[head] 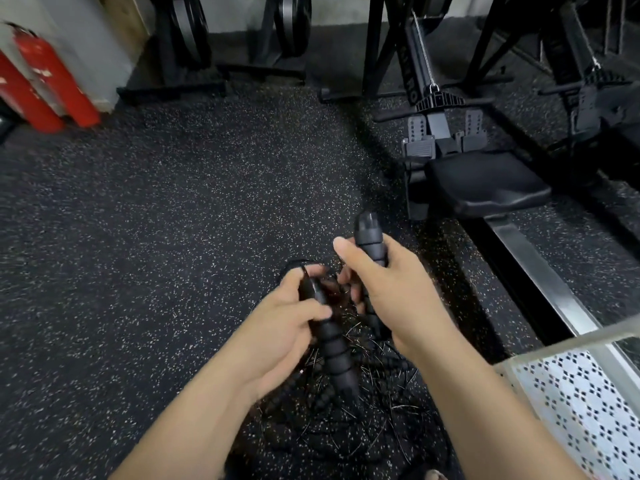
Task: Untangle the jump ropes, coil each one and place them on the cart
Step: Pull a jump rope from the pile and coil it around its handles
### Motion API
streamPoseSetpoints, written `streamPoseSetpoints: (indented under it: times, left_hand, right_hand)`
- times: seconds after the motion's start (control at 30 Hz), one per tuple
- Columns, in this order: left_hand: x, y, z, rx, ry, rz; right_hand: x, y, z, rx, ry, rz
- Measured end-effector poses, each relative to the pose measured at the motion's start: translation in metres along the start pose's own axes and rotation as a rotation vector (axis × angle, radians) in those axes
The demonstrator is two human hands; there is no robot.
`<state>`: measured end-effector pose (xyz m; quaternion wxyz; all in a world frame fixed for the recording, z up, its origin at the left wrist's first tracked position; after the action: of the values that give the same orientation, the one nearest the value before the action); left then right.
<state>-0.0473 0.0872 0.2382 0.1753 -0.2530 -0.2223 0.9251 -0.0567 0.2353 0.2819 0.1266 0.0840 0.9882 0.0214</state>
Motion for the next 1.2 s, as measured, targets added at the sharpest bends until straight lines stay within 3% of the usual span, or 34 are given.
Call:
streamPoseSetpoints:
  times: [0.17,0.27,0.8,1.2]
  left_hand:
    - [-0.003,0.016,0.032,0.201,-0.090,0.130]
    - [0.004,0.027,0.047,0.204,-0.130,0.189]
    - [0.012,0.029,0.052,0.217,-0.144,0.165]
    - [0.013,0.038,0.063,0.112,-0.224,0.194]
  right_hand:
    - [-0.002,-0.010,0.009,-0.058,-0.003,0.055]
    - [0.000,-0.017,0.017,-0.106,0.000,0.021]
    - [-0.008,-0.029,0.009,-0.043,0.070,0.061]
    - [-0.017,-0.047,-0.004,-0.158,0.195,-0.125]
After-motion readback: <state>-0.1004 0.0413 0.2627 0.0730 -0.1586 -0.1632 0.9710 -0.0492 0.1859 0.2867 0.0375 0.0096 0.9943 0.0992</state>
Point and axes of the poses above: each hand's wrist, its own x-axis towards the middle knuckle, its own y-axis out of the back of the hand, z = x × y, the point moved 8 cm from there along x, towards the middle knuckle, and after that the axes turned 5 degrees about -x, right-handed, at the moved point
